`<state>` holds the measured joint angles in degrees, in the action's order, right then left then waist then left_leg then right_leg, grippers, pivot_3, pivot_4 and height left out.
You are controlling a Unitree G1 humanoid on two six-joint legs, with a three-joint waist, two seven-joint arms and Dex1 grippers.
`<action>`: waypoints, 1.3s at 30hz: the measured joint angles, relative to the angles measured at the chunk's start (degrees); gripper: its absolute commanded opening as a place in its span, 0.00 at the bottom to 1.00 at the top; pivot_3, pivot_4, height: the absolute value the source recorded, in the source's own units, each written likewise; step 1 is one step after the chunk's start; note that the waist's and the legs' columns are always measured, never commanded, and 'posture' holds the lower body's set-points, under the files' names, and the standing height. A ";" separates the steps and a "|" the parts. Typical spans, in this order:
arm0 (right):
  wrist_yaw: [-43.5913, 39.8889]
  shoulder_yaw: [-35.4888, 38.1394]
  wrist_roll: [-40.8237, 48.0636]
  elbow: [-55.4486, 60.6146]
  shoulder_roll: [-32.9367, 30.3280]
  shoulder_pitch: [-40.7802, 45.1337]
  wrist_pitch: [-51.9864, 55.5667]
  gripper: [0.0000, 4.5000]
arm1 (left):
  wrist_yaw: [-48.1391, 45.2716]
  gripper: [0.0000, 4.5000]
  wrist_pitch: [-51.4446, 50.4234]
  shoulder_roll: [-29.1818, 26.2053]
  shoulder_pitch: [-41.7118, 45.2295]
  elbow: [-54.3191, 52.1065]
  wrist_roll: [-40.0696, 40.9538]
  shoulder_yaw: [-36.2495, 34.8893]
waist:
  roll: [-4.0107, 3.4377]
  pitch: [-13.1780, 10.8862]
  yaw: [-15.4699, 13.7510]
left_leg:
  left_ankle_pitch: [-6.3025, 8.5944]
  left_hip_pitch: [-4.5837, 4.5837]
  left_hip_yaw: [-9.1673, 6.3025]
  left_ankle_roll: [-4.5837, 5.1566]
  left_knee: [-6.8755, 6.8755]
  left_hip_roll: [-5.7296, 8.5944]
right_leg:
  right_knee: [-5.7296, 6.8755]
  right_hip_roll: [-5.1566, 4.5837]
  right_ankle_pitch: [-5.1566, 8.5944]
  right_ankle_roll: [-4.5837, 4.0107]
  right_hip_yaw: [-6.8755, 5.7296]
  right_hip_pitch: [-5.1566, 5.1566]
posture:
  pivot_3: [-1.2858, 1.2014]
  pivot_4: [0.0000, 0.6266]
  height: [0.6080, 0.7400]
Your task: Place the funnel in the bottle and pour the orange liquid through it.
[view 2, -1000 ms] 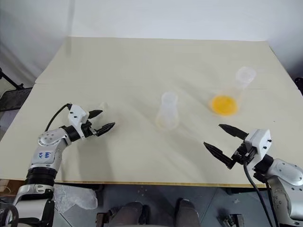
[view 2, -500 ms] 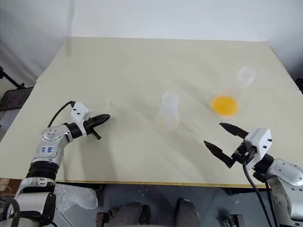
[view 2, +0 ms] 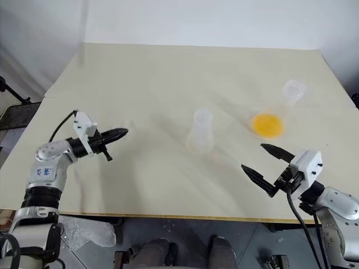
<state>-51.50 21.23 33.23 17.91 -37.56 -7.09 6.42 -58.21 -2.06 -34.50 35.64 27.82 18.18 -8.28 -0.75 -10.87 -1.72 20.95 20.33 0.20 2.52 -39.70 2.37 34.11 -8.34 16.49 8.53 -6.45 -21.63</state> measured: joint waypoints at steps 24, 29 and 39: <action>1.98 -0.10 -0.52 3.52 2.11 -2.02 -0.40 1.00 | 3.69 0.92 -13.35 -6.80 -16.09 -13.60 1.80 -7.37 | 0.02 -0.02 0.29 | 0.03 -0.06 -0.03 0.01 0.05 -0.05 | 0.02 -0.03 0.00 0.00 0.33 0.00 | 0.52 0.24 1.00; 0.86 -1.00 -0.60 0.97 2.08 0.33 -0.40 1.00 | 7.93 1.00 -14.72 -5.09 -21.07 -20.20 2.25 -8.62 | 0.02 -0.02 0.13 | 0.05 -0.03 -0.18 -0.01 0.07 -0.03 | -0.02 -0.04 0.01 -0.01 0.38 0.03 | 0.52 0.24 1.00; -0.85 -1.66 -0.63 -0.43 1.95 1.88 -0.32 1.00 | 17.58 1.00 -10.65 2.27 -23.87 -25.44 -2.25 -3.99 | 0.00 -0.01 0.20 | 0.05 -0.05 -0.07 -0.02 0.10 -0.02 | -0.03 0.00 0.01 -0.01 0.29 0.01 | 0.52 0.24 1.00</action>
<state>-52.35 19.57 32.60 17.48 -35.61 -5.21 6.09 -40.63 -12.72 -32.23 11.77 2.38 15.93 -12.27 -0.75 -10.88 -1.52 21.00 20.28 0.13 2.50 -39.60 2.35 34.08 -8.34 16.49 8.52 -6.16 -21.62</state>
